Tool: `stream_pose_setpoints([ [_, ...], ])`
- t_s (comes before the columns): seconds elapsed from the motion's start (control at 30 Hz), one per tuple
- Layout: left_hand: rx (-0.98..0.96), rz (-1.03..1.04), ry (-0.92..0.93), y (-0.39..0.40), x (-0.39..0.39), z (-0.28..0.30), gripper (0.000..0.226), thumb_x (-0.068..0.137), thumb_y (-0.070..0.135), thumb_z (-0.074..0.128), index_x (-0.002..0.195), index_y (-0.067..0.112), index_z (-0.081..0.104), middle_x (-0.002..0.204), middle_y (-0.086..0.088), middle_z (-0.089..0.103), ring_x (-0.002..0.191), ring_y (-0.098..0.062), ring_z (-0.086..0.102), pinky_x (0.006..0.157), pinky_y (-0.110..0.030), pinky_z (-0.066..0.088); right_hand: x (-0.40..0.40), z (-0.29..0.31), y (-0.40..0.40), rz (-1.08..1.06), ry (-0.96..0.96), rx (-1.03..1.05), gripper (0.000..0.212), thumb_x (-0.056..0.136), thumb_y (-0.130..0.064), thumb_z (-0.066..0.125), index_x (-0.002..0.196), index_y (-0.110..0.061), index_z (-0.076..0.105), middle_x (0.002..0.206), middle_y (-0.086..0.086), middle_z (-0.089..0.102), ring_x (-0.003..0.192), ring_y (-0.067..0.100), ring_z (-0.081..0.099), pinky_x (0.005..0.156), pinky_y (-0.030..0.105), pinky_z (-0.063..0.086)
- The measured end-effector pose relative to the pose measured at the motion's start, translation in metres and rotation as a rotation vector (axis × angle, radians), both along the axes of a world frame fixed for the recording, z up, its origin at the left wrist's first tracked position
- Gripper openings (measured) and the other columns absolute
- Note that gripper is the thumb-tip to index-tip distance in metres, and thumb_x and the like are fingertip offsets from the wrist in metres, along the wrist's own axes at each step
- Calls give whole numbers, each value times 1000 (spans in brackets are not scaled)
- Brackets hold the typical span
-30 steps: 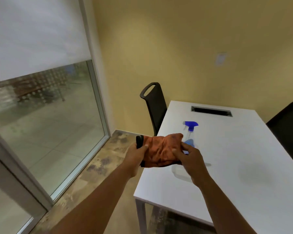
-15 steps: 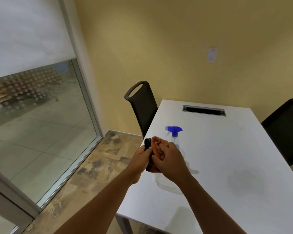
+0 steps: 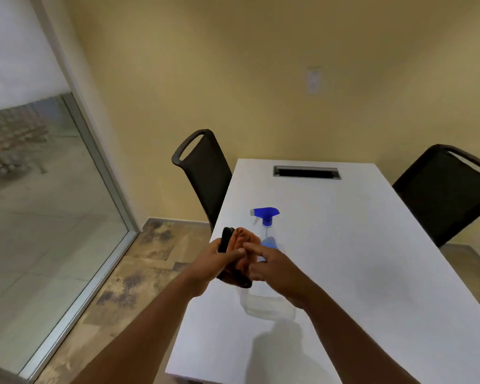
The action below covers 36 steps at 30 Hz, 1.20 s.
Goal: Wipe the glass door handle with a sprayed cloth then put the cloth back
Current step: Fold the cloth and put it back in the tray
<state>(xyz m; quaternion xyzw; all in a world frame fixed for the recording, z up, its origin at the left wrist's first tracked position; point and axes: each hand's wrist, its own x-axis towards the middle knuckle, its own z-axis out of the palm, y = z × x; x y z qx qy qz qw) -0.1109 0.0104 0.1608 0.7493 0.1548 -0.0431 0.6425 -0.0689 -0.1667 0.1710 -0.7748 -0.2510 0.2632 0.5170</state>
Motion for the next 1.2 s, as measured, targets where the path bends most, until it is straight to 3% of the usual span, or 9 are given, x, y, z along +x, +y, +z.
stream_pose_setpoints([
  [0.1, -4, 2, 17, 18, 17, -4, 25, 94, 20, 69, 119, 20, 66, 106, -4, 77, 101, -23, 74, 80, -28, 59, 14, -10, 4, -276, -75, -8, 32, 89, -20, 59, 117, -28, 71, 104, -9, 70, 100, 15, 68, 95, 42, 56],
  [0.2, 1, -43, 18, 30, 33, -5, 20, 95, 21, 66, 115, 22, 67, 105, -4, 76, 101, -23, 71, 80, -28, 57, 27, -11, 6, -520, -217, -35, 21, 93, -15, 62, 111, -19, 72, 108, -2, 75, 100, 17, 70, 92, 33, 56],
  [0.3, 23, -106, 30, 43, 48, -5, 35, 92, 42, 71, 122, 24, 65, 110, -2, 75, 104, -20, 71, 89, -32, 57, 36, -8, 6, -456, -233, -54, 45, 91, -31, 71, 133, -19, 60, 130, -7, 63, 116, 13, 61, 97, 27, 48],
  [0.5, 69, -352, 80, 54, 68, -6, 50, 86, 57, 72, 125, 29, 58, 113, -1, 75, 107, -21, 71, 93, -34, 56, 41, -19, 13, -263, 88, -23, 78, 83, -50, 74, 150, -29, 40, 144, -7, 55, 131, 11, 52, 110, 36, 43],
  [0.6, 80, -412, 83, 53, 74, -7, 56, 83, 63, 71, 126, 32, 52, 113, 1, 75, 105, -19, 71, 87, -29, 54, 38, -28, 13, -290, 161, 72, 62, 86, -47, 71, 142, -32, 50, 129, -1, 68, 119, 16, 64, 102, 45, 53],
  [0.77, 51, -486, 120, 54, 83, -17, 70, 83, 60, 73, 140, 33, 42, 121, 0, 70, 108, -20, 69, 93, -34, 56, 36, -37, 12, -351, 104, 77, 28, 95, -37, 64, 120, -26, 71, 112, 3, 76, 106, 21, 71, 91, 38, 58],
  [0.9, -172, -372, 177, 58, 83, -31, 81, 84, 56, 73, 149, 35, 31, 132, 0, 58, 107, -20, 65, 80, -33, 60, 44, -54, 7, -540, 134, 78, 24, 96, -34, 63, 111, -18, 73, 105, 6, 77, 101, 25, 72, 80, 33, 58],
  [1.0, -265, -317, 261, 61, 77, -54, 88, 75, 56, 79, 147, 39, 30, 133, -3, 57, 110, -27, 67, 85, -39, 62, 51, -69, 4, -648, 157, 46, 31, 97, -37, 60, 117, -15, 69, 107, 7, 75, 98, 23, 72, 79, 32, 61],
  [1.2, -194, -81, 303, 40, 88, -95, 59, 89, 27, 79, 138, 14, 49, 118, -12, 68, 100, -26, 73, 77, -30, 62, 73, -90, 4, -677, 262, -56, 30, 100, -39, 54, 114, -15, 64, 106, 4, 71, 97, 22, 69, 80, 34, 60],
])
